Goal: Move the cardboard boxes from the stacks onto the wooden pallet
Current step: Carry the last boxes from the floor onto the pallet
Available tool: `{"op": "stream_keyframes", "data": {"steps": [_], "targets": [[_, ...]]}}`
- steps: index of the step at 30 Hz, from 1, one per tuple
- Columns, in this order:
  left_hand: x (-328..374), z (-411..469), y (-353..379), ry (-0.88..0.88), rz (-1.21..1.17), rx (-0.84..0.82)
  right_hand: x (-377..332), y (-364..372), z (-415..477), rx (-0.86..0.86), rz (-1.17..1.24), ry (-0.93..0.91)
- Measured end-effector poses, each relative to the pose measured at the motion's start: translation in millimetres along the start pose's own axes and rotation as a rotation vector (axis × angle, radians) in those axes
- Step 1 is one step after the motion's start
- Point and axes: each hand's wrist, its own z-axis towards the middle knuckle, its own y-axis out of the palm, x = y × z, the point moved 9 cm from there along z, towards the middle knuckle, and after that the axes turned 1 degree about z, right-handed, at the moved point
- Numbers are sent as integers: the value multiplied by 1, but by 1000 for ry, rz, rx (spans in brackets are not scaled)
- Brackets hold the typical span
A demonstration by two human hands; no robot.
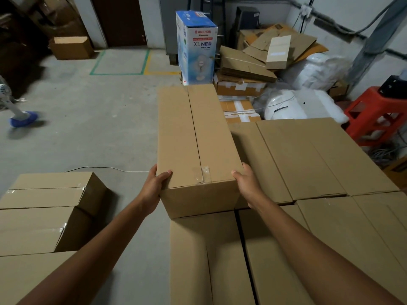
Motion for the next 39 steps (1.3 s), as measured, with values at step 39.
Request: {"op": "stream_keyframes", "data": {"steps": [39], "targets": [[98, -95, 9, 642, 1150, 36, -85, 41, -95, -2, -591, -327]]}}
